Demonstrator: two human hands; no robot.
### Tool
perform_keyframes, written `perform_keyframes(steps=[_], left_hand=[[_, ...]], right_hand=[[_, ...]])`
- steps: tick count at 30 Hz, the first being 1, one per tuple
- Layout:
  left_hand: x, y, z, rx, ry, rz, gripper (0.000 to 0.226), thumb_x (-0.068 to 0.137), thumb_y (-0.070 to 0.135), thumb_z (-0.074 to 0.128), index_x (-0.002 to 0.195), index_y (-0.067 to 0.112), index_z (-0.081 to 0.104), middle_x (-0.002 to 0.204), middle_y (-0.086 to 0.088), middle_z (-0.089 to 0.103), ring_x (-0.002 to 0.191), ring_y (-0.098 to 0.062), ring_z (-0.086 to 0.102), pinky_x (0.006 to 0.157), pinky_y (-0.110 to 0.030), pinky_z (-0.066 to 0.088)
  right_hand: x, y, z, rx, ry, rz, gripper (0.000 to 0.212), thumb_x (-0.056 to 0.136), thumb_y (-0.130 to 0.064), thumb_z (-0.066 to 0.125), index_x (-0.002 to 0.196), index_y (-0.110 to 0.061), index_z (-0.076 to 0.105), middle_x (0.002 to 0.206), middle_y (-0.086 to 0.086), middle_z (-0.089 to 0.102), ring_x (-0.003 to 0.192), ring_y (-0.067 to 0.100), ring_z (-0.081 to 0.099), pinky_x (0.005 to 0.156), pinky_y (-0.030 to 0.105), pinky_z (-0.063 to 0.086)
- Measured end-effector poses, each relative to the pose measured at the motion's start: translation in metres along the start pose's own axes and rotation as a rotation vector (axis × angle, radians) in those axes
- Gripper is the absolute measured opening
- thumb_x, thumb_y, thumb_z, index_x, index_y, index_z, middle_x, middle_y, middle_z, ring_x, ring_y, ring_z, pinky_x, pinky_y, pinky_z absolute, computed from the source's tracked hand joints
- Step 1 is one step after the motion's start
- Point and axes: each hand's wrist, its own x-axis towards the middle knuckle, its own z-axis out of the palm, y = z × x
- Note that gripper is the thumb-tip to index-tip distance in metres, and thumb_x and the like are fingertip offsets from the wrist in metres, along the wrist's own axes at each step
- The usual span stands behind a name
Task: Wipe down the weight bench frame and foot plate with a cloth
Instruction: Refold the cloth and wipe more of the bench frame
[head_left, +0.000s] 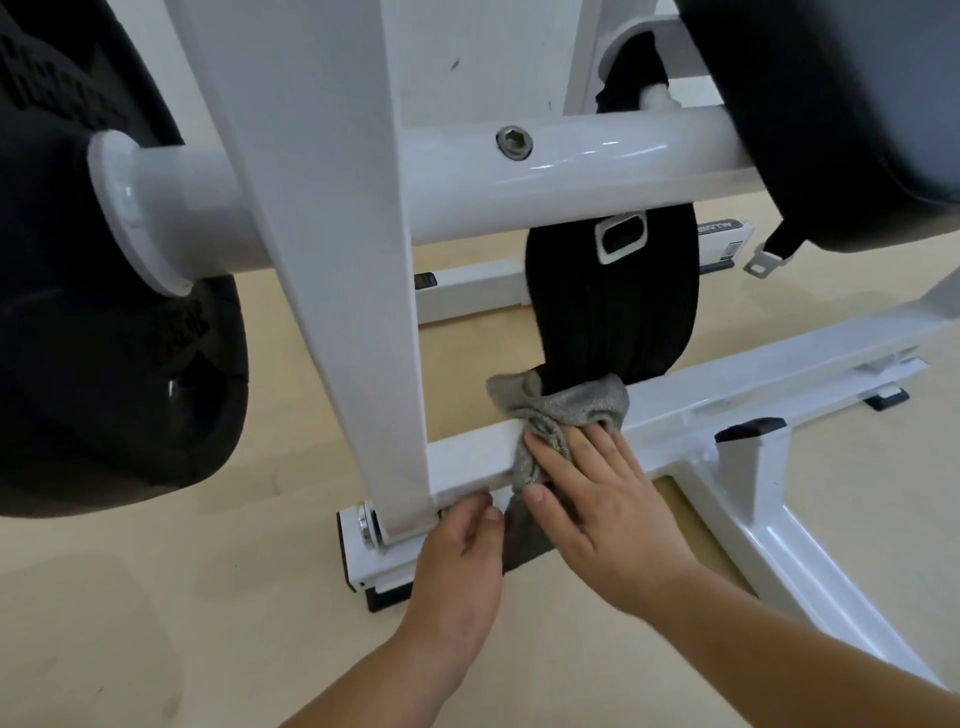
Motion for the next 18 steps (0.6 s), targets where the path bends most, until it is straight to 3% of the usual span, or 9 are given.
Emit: perform_keyframes(steps=[2,4,8,10,14,17,18], left_hand=[[-0.001,-0.004,0.003,-0.007,-0.046,-0.032,0.024,0.108,0.035,0.048,0.127,0.039,0.062,0.123,0.029,0.06,0.106,0.015,0.055,0.097,-0.015,0.036],[0.001,-0.009,0.008,0.011,-0.083,-0.074,0.043,0.106,0.043,0.048,0.149,0.036,0.048,0.139,0.025,0.049,0.128,0.005,0.046,0.106,-0.02,0.028],[0.008,-0.012,0.024,0.052,-0.088,-0.073,0.05,0.105,0.045,0.05,0.153,0.034,0.043,0.151,0.02,0.045,0.139,-0.001,0.041,0.111,-0.022,0.027],[0.014,-0.01,0.034,0.065,-0.064,-0.055,0.047,0.106,0.041,0.051,0.151,0.032,0.046,0.15,0.016,0.049,0.137,-0.004,0.045,0.111,-0.023,0.029],[0.027,-0.008,0.053,0.124,-0.093,0.005,0.038,0.104,0.043,0.05,0.138,0.028,0.059,0.137,0.013,0.063,0.126,-0.008,0.058,0.112,-0.034,0.044],[0.034,-0.003,0.07,0.176,-0.121,0.032,0.013,0.105,0.036,0.052,0.104,0.035,0.065,0.109,0.019,0.067,0.105,0.001,0.06,0.096,-0.029,0.046],[0.036,0.0,0.075,0.176,-0.127,0.049,0.018,0.105,0.034,0.052,0.09,0.039,0.059,0.098,0.021,0.063,0.098,0.001,0.059,0.091,-0.027,0.044]], right_hand=[[0.0,0.023,-0.005,-0.052,-0.009,-0.021,0.058,0.104,-0.066,0.011,0.159,-0.05,0.007,0.17,-0.013,0.011,0.157,0.012,-0.006,0.128,0.041,-0.005],[-0.002,0.046,-0.007,-0.076,0.02,0.061,0.059,0.103,-0.067,0.009,0.159,-0.051,0.007,0.17,-0.012,0.01,0.157,0.011,-0.009,0.128,0.044,-0.001],[0.01,0.052,-0.006,0.044,0.108,0.39,0.067,0.098,-0.068,0.001,0.161,-0.046,0.008,0.172,-0.007,-0.001,0.156,0.013,-0.018,0.128,0.045,-0.006],[0.015,0.036,-0.008,0.079,0.094,0.361,0.071,0.097,-0.069,0.0,0.162,-0.042,0.009,0.172,-0.005,-0.007,0.155,0.014,-0.022,0.127,0.044,-0.01],[0.005,0.045,-0.012,0.023,0.007,0.061,0.063,0.102,-0.068,0.008,0.161,-0.045,0.008,0.171,-0.012,-0.002,0.155,0.008,-0.018,0.129,0.042,-0.002],[0.007,0.092,-0.022,-0.06,0.029,0.167,0.059,0.103,-0.066,0.012,0.16,-0.049,0.008,0.171,-0.014,0.004,0.156,0.008,-0.014,0.128,0.042,-0.001],[0.009,0.106,-0.026,-0.068,0.029,0.261,0.059,0.103,-0.065,0.012,0.16,-0.049,0.007,0.171,-0.013,0.002,0.156,0.009,-0.014,0.128,0.041,-0.003]])
